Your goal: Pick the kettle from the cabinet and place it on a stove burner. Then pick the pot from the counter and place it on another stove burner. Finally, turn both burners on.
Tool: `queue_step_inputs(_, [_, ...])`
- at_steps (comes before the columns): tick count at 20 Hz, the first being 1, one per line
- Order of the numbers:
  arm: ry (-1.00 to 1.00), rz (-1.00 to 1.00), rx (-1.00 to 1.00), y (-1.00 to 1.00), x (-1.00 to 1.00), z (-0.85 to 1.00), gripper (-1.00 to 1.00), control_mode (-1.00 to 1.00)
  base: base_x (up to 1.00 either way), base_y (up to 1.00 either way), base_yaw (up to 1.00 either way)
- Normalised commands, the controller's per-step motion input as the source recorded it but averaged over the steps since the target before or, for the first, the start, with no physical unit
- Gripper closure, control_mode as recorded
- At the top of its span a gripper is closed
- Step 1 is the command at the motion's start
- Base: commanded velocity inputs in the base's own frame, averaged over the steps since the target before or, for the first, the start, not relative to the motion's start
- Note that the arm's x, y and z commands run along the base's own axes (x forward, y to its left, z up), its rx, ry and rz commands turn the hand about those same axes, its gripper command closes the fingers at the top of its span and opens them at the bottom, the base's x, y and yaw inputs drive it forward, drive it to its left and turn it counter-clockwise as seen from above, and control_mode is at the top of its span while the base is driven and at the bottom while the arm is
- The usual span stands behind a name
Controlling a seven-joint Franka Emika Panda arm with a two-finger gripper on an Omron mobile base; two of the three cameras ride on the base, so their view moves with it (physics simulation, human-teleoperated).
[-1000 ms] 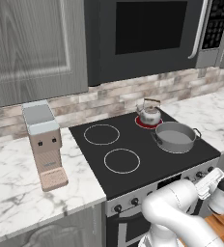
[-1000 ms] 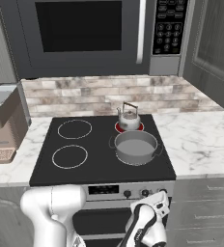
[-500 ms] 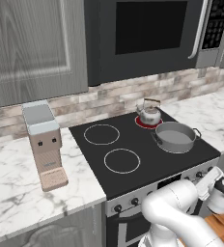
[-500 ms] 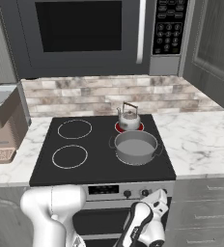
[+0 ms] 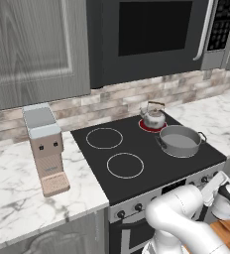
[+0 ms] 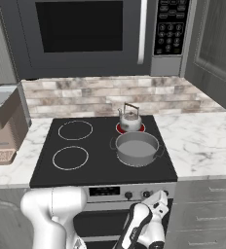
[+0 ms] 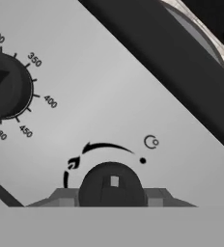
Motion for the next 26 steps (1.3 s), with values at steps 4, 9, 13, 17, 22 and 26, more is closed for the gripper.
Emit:
queue_step_inputs(4, [0.0,0.0,0.0,0.0,0.0,0.0,-1.0,-1.0,0.0,0.0,0.0])
queue_step_inputs(9, [-0.01,0.0,0.04,0.0,-0.01,0.0,-1.0,-1.0,0.0,0.0,0.0])
queue_step_inputs(13, [-0.02,0.0,0.08,-0.19,-0.04,0.0,-1.0,-1.0,0.0,0.0,0.0])
queue_step_inputs(17, [-0.05,0.0,0.09,-0.3,-0.09,0.0,-1.0,-1.0,0.0,0.0,0.0])
queue_step_inputs(22, [-0.1,0.0,0.08,-0.28,-0.12,0.07,-1.0,-1.0,0.0,0.0,0.0])
queue_step_inputs(26, [-0.11,0.01,0.08,-0.29,-0.19,0.06,-1.0,-1.0,0.0,0.0,0.0])
